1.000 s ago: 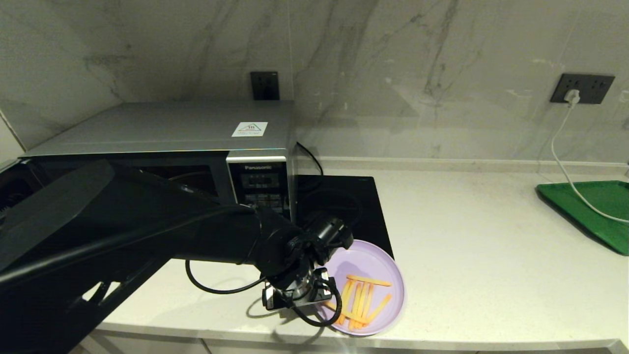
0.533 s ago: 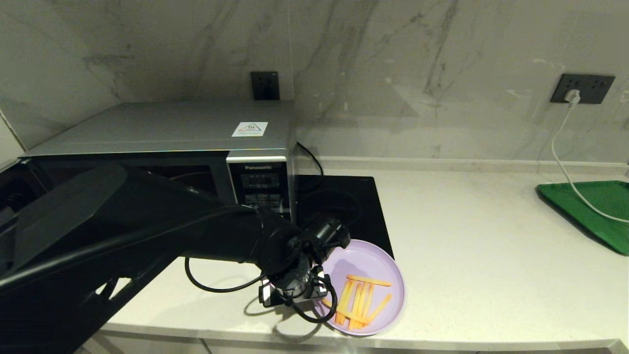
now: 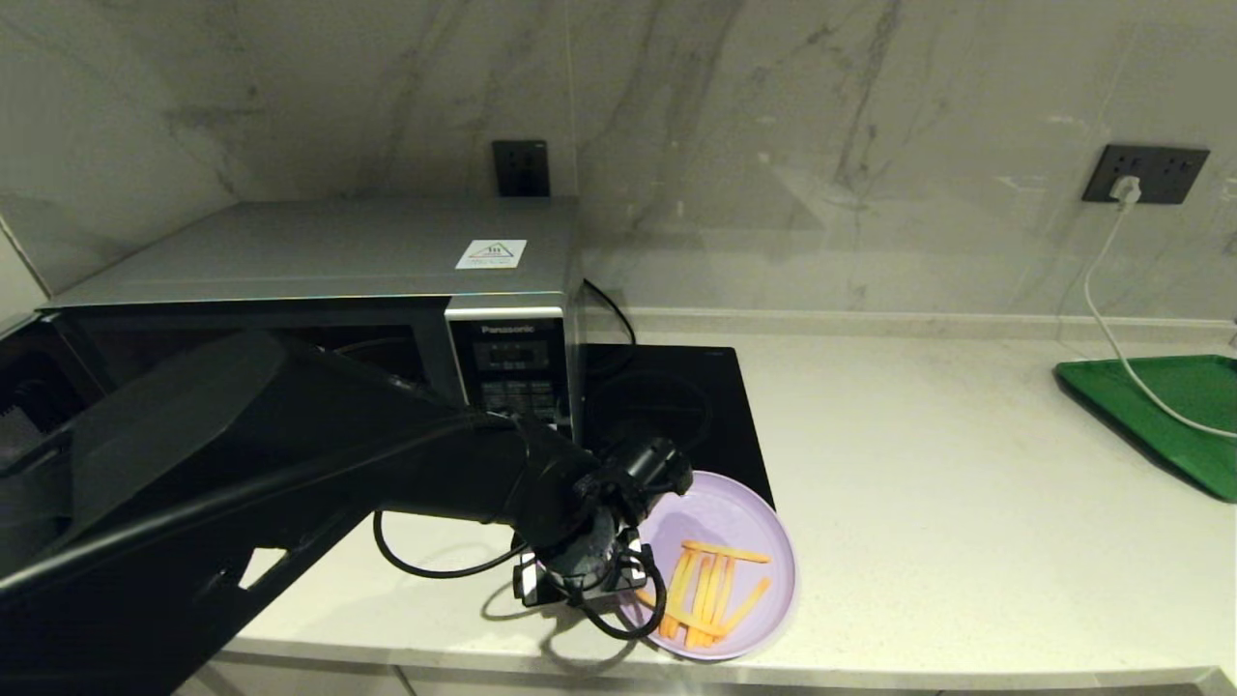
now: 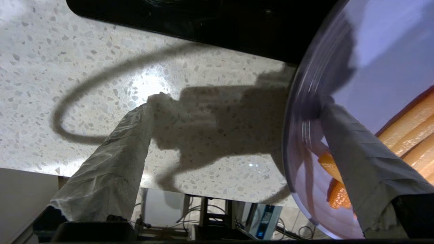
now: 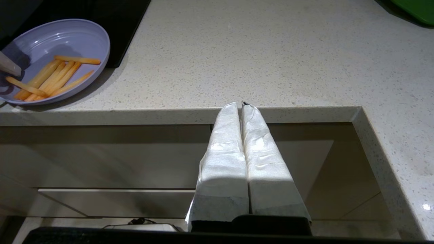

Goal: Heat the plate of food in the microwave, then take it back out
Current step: Put the plate in the microwave oven

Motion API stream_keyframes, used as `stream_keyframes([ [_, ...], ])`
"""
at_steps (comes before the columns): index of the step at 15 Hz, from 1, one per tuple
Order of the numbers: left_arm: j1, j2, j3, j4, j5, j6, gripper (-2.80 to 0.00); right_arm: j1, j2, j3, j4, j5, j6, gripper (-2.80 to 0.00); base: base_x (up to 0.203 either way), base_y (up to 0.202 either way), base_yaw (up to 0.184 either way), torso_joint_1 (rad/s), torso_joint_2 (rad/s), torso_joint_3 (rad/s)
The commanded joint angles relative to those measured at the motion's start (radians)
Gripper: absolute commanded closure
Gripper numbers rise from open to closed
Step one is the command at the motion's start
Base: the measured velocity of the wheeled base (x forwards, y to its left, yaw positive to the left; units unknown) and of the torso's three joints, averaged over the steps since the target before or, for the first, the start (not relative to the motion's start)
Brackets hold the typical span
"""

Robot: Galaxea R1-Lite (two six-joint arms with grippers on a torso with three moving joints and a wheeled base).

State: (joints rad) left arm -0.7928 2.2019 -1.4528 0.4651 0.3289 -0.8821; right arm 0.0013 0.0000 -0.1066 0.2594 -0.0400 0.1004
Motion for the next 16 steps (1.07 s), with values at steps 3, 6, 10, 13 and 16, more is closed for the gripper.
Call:
stream_keyframes([
  [3, -0.005, 0.012, 0.009, 0.003, 0.004, -0.005, 0.0, 0.0, 0.002, 0.001, 0.001, 0.0, 0.001, 0.0, 0.0, 0.0, 0.0, 0.0, 0.0, 0.0],
  [6, -0.005, 0.02, 0.009, 0.003, 0.004, -0.005, 0.0, 0.0, 0.002, -0.001, 0.001, 0.0, 0.001, 0.0, 0.0, 0.0, 0.0, 0.0, 0.0, 0.0],
  [10, -0.003, 0.018, 0.009, 0.003, 0.004, -0.006, 0.0, 0.0, 0.002, -0.001, 0.001, 0.0, 0.001, 0.0, 0.0, 0.0, 0.0, 0.0, 0.0, 0.0],
  [13, -0.002, 0.009, 0.009, 0.003, -0.004, -0.011, 0.0, 0.0, 0.002, 0.001, 0.001, 0.0, 0.001, 0.0, 0.0, 0.0, 0.0, 0.0, 0.0, 0.0],
  [16, 0.0, -0.006, 0.011, 0.003, -0.056, -0.014, 0.0, 0.0, 0.002, -0.001, 0.001, 0.0, 0.001, 0.0, 0.0, 0.0, 0.0, 0.0, 0.0, 0.0],
])
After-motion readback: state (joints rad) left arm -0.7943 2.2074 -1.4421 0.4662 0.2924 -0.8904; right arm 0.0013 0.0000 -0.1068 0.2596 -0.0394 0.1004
